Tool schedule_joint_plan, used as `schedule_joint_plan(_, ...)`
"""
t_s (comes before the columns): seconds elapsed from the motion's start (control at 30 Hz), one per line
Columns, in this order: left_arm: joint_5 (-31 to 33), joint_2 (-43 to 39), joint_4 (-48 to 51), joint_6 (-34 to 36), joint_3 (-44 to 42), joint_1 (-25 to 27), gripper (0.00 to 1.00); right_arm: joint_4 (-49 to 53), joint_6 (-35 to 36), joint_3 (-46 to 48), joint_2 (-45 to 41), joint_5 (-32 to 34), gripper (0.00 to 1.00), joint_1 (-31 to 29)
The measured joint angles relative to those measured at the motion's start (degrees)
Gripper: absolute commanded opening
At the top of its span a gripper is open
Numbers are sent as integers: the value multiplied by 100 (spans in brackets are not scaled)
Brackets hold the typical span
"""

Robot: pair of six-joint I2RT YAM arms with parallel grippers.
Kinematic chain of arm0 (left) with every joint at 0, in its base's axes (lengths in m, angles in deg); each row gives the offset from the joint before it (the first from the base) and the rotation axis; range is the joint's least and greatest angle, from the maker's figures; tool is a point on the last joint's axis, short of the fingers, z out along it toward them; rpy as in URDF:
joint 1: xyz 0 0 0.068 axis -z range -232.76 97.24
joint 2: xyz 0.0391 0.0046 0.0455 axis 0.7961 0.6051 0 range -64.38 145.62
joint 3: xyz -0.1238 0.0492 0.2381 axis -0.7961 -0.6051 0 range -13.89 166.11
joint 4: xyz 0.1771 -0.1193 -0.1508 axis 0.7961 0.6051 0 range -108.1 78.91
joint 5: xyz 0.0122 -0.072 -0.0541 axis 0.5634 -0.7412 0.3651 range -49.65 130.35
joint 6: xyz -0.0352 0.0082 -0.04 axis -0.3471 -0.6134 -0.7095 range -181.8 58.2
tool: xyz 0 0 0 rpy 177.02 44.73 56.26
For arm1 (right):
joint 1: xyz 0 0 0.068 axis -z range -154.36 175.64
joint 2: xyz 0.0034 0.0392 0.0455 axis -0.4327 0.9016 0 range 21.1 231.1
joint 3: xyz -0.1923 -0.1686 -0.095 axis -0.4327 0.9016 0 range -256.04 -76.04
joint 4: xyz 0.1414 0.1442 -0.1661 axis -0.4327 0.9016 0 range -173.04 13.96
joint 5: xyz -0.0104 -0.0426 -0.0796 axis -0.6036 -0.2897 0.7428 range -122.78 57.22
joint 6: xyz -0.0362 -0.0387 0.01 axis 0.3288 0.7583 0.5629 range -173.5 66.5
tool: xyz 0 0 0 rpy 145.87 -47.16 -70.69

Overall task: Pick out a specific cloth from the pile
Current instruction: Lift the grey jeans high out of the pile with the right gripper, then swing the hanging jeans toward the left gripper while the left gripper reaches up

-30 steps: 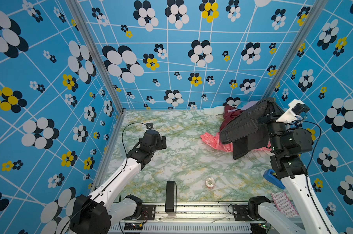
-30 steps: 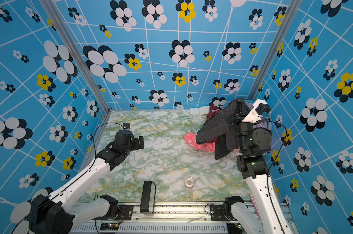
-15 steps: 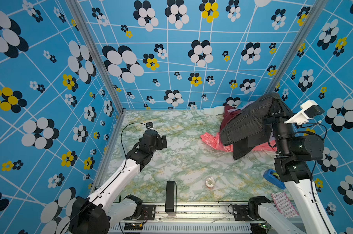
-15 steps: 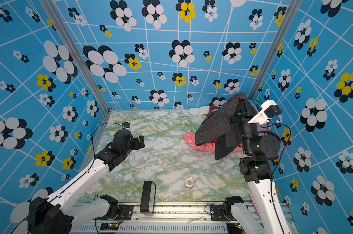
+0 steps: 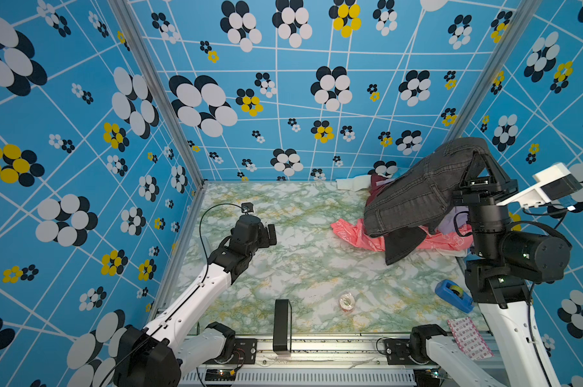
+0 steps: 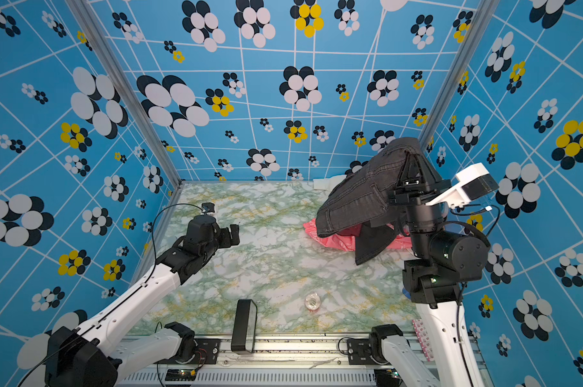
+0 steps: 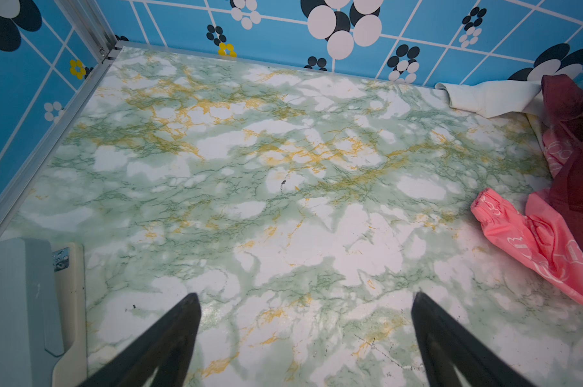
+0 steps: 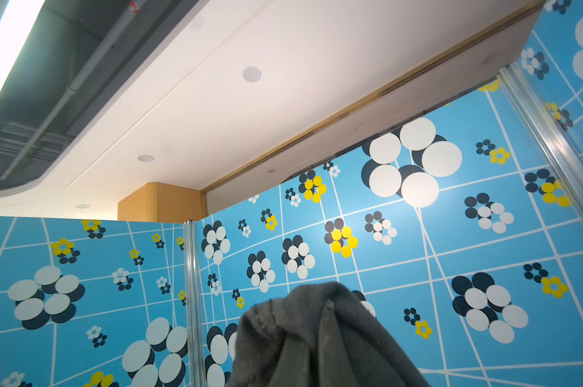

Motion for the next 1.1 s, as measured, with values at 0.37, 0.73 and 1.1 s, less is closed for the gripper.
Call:
schedule_joint_plan(0.37,-68,0,-2,-50,-2,37,99,-557,-199,-896,372,-472,0,0)
schedule_joint_plan(0.73,-68,0,-2,-85,-2,37,99,-846,-391,-1661,863,-610,0,0)
schedule_joint_plan(1.1,-103,0,-20,-87,-2,37,99,-999,-516,-2468,1093,-619,0,0)
